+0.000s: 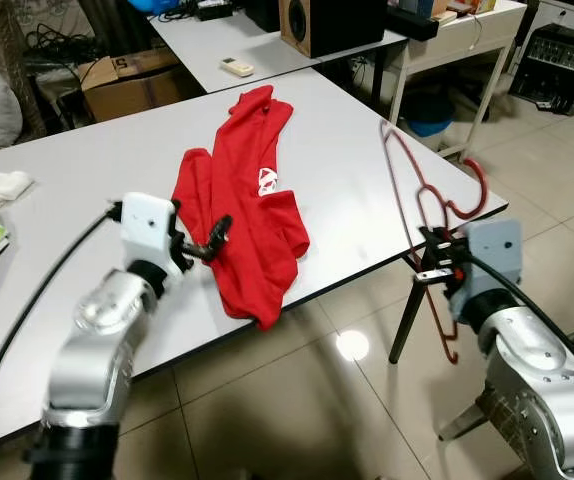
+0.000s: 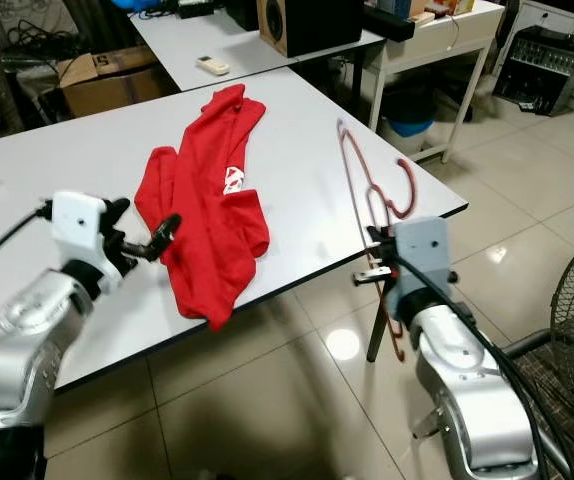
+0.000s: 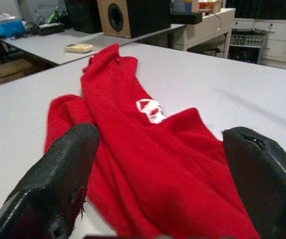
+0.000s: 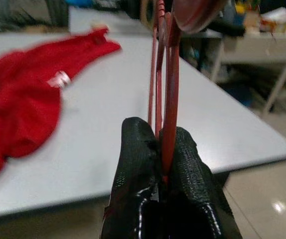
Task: Hang hanger
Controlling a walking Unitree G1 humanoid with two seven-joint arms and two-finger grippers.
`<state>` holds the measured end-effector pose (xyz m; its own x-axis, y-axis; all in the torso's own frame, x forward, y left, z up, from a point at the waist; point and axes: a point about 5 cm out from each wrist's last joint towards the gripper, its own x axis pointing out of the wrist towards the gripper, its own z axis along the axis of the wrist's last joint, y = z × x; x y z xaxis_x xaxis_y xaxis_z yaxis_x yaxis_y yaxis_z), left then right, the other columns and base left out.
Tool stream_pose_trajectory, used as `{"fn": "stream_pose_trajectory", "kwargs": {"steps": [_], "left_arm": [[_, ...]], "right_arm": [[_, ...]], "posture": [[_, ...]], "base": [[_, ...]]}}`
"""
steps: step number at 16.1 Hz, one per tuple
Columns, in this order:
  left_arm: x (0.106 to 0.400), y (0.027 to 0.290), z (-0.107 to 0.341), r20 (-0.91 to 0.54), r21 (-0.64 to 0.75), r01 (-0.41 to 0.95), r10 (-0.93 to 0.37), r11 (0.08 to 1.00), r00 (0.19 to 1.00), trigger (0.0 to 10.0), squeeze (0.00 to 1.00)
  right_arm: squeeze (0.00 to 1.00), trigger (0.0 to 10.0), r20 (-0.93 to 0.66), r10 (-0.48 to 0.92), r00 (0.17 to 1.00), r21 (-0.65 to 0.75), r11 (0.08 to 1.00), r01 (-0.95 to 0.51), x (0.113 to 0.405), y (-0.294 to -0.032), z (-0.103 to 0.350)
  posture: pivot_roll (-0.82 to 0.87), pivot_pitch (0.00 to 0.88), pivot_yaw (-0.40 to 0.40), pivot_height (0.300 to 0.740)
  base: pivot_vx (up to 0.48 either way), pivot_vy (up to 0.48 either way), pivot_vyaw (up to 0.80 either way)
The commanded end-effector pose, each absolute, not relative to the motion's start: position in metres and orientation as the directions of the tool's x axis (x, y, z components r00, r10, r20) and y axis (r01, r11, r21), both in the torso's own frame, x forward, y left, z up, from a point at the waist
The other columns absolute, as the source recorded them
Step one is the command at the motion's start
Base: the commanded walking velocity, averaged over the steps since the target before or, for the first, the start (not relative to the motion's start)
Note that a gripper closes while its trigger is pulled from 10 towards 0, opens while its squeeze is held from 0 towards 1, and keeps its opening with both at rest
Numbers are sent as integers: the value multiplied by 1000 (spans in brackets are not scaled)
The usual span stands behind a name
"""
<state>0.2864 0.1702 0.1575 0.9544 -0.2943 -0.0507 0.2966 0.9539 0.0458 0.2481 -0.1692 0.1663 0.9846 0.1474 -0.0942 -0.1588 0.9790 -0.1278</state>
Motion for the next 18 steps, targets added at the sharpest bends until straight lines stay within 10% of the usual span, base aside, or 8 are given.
{"fn": "stream_pose_trajectory", "kwargs": {"steps": [1, 18], "left_arm": [[283, 169, 160, -49, 50, 283, -281, 958, 958, 10000, 0], [288, 161, 164, -52, 58, 272, -269, 961, 962, 10000, 0]], "right_arm": [[0, 10000, -34, 183, 983, -104, 977, -186, 247, -163, 176], [0, 10000, -16, 187, 982, 3, 982, -187, 251, -149, 175]], "posture": [[-75, 0, 86, 740], [-75, 0, 69, 740]], "base": [[0, 0, 800], [0, 263, 235]]}}
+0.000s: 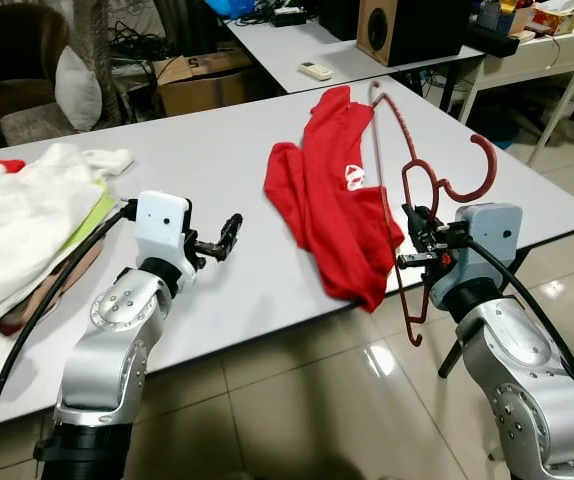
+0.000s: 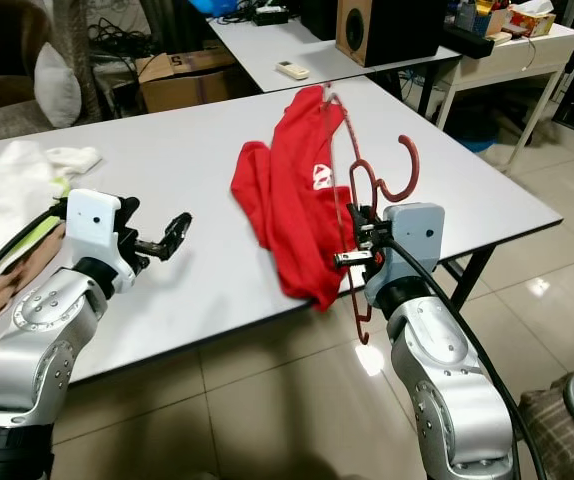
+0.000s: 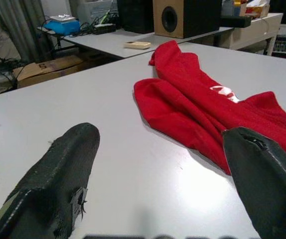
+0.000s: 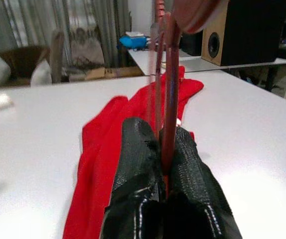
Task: Hang hanger
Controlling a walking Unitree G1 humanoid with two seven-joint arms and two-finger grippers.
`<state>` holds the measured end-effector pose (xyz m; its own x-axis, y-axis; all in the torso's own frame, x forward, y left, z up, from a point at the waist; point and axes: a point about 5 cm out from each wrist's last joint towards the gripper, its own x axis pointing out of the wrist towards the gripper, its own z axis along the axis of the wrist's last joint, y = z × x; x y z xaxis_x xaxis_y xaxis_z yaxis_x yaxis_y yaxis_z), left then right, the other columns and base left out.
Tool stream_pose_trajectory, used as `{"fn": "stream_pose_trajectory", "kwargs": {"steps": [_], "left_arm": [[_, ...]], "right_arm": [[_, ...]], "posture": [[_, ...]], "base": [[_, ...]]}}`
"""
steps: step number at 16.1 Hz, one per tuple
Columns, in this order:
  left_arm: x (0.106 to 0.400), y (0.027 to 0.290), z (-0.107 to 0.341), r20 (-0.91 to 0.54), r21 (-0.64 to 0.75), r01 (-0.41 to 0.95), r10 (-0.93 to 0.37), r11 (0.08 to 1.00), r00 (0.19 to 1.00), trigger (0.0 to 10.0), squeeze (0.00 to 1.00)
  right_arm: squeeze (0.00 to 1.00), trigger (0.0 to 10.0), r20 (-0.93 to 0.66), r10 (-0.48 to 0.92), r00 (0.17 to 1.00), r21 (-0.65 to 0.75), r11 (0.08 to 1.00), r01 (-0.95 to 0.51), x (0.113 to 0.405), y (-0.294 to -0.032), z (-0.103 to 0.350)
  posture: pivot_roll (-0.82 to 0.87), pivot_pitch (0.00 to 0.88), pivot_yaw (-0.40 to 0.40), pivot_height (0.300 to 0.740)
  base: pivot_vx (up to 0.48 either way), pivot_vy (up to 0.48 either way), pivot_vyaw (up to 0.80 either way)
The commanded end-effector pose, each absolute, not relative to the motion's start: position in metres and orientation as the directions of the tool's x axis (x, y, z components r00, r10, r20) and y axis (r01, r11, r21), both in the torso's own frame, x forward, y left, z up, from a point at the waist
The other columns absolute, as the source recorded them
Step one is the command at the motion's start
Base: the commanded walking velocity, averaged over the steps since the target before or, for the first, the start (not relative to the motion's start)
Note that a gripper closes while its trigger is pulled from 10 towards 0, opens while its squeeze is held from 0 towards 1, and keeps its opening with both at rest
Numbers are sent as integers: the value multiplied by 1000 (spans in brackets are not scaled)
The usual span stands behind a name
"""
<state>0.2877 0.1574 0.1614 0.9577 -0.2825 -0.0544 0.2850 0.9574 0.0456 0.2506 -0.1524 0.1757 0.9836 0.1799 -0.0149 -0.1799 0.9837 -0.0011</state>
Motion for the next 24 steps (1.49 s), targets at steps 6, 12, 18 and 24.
{"fn": "stream_pose_trajectory", "kwargs": {"steps": [6, 12, 18, 24], "left_arm": [[290, 160, 165, -54, 62, 284, -281, 957, 958, 10000, 0], [293, 161, 164, -57, 62, 281, -278, 958, 959, 10000, 0], [292, 162, 163, -56, 60, 272, -269, 960, 962, 10000, 0], [296, 161, 164, -53, 60, 275, -272, 960, 961, 10000, 0]], "right_arm": [[0, 10000, -18, 198, 980, -1, 980, -198, 253, -144, 174], [0, 10000, -38, 195, 980, -24, 980, -196, 251, -146, 169], [0, 10000, -48, 194, 980, -47, 980, -196, 252, -144, 166], [0, 10000, -61, 181, 982, -62, 981, -185, 250, -148, 163]], "posture": [[-74, 0, 73, 740], [-79, 0, 81, 740], [-78, 0, 75, 740], [-89, 0, 83, 740]], "base": [[0, 299, 0], [0, 304, 0], [0, 309, 0], [0, 319, 0]]}}
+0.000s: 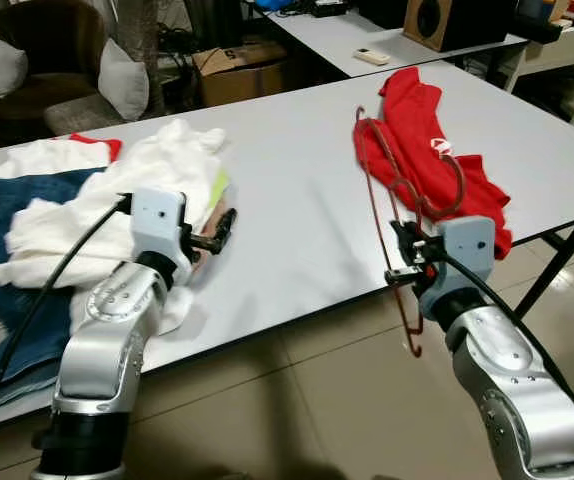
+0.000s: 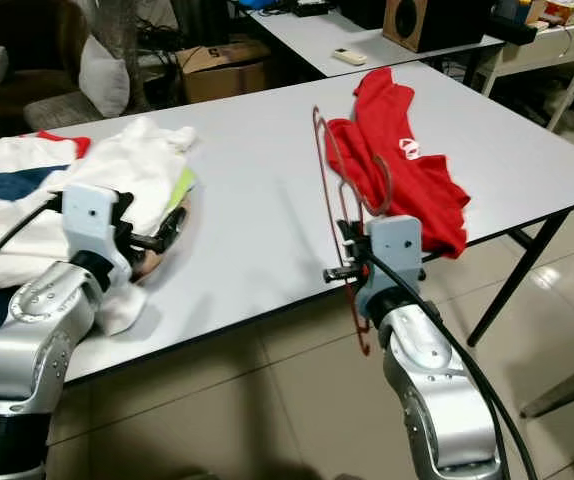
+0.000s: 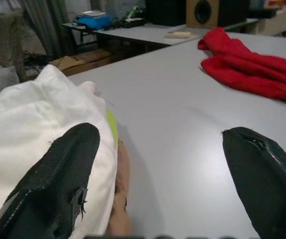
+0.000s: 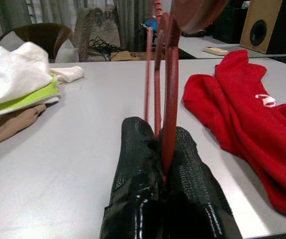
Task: Hang hanger
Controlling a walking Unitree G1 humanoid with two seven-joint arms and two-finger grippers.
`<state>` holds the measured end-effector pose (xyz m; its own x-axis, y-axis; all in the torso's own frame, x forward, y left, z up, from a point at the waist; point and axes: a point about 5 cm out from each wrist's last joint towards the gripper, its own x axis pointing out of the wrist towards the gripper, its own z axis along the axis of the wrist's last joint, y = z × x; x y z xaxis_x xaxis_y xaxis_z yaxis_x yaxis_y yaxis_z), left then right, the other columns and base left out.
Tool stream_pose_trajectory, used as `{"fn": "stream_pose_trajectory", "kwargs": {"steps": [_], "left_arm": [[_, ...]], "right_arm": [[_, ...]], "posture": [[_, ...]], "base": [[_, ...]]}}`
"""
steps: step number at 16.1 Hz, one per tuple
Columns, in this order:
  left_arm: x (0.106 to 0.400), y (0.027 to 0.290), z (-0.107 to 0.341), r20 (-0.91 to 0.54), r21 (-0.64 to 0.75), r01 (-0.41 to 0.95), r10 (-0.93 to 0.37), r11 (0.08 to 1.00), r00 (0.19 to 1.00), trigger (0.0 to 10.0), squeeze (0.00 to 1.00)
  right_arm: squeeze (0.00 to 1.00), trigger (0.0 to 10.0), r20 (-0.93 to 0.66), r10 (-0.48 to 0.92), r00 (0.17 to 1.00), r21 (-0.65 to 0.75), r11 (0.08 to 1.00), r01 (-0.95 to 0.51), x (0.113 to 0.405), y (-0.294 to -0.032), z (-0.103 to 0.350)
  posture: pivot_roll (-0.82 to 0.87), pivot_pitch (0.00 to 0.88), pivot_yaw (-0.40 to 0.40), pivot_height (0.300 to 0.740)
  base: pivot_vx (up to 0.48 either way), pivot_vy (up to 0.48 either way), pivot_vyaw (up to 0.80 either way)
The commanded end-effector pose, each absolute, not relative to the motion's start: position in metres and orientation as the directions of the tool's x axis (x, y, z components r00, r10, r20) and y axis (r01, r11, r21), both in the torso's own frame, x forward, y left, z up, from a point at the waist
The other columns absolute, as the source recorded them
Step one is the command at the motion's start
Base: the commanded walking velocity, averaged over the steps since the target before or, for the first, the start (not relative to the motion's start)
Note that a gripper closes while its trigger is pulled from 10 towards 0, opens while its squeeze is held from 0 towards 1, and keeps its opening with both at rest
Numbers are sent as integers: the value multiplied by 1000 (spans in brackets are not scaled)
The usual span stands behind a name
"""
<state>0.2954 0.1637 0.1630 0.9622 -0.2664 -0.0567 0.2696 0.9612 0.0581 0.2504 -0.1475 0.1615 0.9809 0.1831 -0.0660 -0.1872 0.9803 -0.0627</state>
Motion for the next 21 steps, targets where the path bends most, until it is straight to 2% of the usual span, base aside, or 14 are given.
{"fn": "stream_pose_trajectory", "kwargs": {"steps": [1, 4, 7, 9, 12, 14, 15, 16, 18, 19, 21], "left_arm": [[294, 161, 161, -60, 63, 278, -274, 959, 960, 10000, 0], [295, 152, 164, -39, 161, 327, -325, 931, 945, 10000, 0], [295, 158, 153, -89, 128, 291, -281, 948, 955, 10000, 0], [296, 152, 143, -185, 307, 398, -356, 865, 916, 10000, 0], [310, 152, 131, -300, 416, 471, -372, 778, 879, 10000, 0], [325, 155, 120, -348, 435, 475, -344, 765, 872, 10000, 0], [329, 155, 115, -370, 425, 490, -348, 761, 861, 5882, 0], [333, 158, 109, -396, 436, 498, -337, 750, 854, 0, 0], [341, 168, 108, -404, 525, 460, -267, 716, 875, 0, 0], [344, 177, 123, -359, 486, 417, -260, 768, 896, 0, 0], [334, 188, 140, -348, 418, 466, -336, 779, 875, 0, 0]], "right_arm": [[0, 10000, -70, 181, 981, -72, 980, -186, 248, -150, 161], [0, 10000, -73, 129, 989, -83, 987, -135, 249, -160, 160], [0, 10000, -96, 145, 985, -121, 980, -157, 246, -166, 158], [0, 10000, -128, 115, 985, -128, 983, -132, 244, -176, 152], [0, 10000, -170, 114, 979, -118, 984, -135, 247, -178, 147], [0, 10000, -203, 117, 972, -131, 981, -145, 241, -182, 140], [0, 10000, -208, 95, 974, -119, 986, -121, 241, -184, 138], [0, 10000, -205, 92, 974, -105, 988, -115, 242, -183, 138], [0, 10000, -204, 114, 972, -105, 985, -137, 242, -176, 139], [0, 10000, -208, 114, 971, -102, 985, -137, 239, -174, 138], [0, 10000, -215, 100, 971, -98, 988, -124, 235, -177, 136]], "posture": [[-88, 0, 85, 740], [-93, 0, 80, 740], [-96, 0, 76, 740], [-102, 0, 92, 740], [-105, 0, 74, 740], [-110, 0, 77, 740], [-114, 0, 77, 740], [-126, 0, 83, 740], [-137, 0, 95, 740], [-150, 0, 111, 740], [-149, 0, 114, 740]], "base": [[0, 322, 0], [0, -320, 0], [0, -160, 0], [0, 0, 0], [0, 0, 0], [0, 0, 0], [0, 0, 0], [0, 0, 0], [0, 0, 0], [0, 0, 0], [0, 0, 0]]}}
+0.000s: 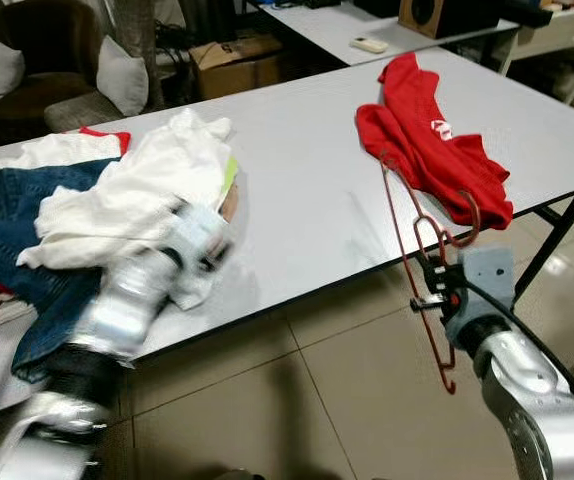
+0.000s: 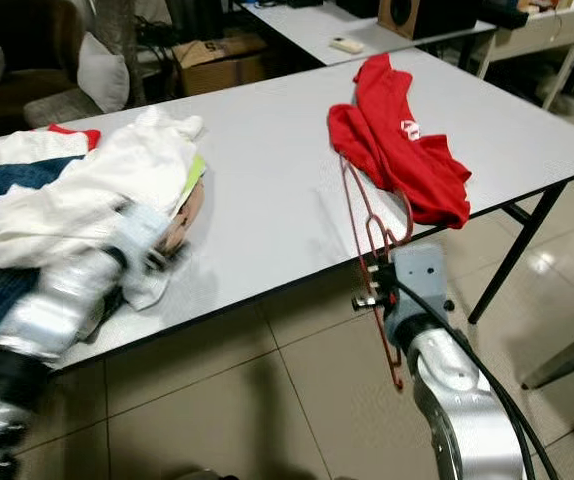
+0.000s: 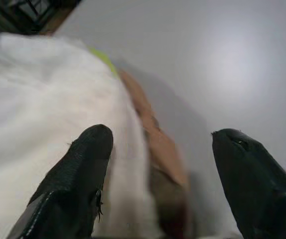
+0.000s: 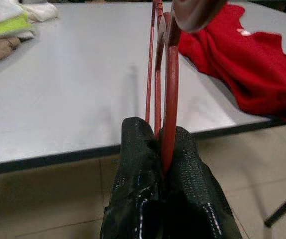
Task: Hang hanger
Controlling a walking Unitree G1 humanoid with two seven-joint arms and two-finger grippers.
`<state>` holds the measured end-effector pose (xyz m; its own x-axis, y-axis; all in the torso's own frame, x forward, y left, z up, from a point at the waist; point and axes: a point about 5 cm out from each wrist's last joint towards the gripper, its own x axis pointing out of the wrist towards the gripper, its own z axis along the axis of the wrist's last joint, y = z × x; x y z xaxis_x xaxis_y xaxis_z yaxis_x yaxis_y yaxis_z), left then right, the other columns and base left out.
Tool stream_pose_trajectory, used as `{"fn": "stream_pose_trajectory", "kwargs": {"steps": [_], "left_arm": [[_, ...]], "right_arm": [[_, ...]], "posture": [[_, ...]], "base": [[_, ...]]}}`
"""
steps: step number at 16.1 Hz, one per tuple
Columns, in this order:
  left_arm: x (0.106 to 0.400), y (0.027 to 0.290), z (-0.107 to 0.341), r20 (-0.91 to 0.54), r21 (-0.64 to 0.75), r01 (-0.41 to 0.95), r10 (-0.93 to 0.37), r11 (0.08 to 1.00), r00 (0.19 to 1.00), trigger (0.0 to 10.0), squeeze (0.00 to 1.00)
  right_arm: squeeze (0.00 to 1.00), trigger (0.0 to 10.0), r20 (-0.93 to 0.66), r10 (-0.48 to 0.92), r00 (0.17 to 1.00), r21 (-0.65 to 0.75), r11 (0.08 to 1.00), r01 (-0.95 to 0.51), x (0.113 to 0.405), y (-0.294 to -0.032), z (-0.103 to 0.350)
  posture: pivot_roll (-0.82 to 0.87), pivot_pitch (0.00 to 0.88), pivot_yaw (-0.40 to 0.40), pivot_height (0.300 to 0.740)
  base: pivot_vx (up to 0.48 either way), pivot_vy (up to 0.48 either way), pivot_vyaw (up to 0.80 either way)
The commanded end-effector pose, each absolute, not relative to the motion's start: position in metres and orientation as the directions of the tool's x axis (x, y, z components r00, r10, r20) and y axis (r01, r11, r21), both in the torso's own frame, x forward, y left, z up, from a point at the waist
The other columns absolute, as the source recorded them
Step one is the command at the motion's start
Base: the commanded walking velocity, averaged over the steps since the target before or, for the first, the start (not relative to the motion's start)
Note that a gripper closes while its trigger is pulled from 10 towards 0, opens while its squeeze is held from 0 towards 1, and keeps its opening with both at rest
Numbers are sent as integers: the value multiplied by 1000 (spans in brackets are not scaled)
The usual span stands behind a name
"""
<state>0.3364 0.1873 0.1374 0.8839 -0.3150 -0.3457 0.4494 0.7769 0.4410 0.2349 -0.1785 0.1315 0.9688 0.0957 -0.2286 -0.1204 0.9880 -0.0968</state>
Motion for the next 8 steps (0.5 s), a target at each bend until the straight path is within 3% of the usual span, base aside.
{"fn": "stream_pose_trajectory", "kwargs": {"steps": [1, 4, 5, 7, 8], "left_arm": [[331, 191, 146, -345, 398, 498, -377, 771, 860, 0, 0], [328, 215, 164, -332, 359, 488, -380, 795, 863, 0, 0], [325, 243, 163, -375, 402, 453, -309, 795, 874, 0, 0], [318, 258, 161, -416, 449, 447, -262, 774, 871, 0, 0], [319, 268, 164, -402, 514, 382, -178, 768, 898, 10000, 0]], "right_arm": [[0, 10000, -217, 98, 971, -96, 988, -121, 235, -178, 136], [0, 10000, -224, 124, 967, -94, 985, -148, 237, -177, 135], [0, 10000, -234, 134, 963, -94, 983, -159, 239, -174, 131], [0, 10000, -232, 156, 960, -83, 980, -179, 241, -170, 132], [0, 10000, -233, 160, 959, -85, 979, -184, 241, -170, 132]], "posture": [[-139, 0, 109, 740], [-113, 0, 94, 740], [-108, 0, 90, 740], [-96, 0, 85, 740], [-96, 0, 85, 740]], "base": [[0, 0, 0], [0, 0, 0], [0, 0, 0], [0, 0, 0], [0, 0, 0]]}}
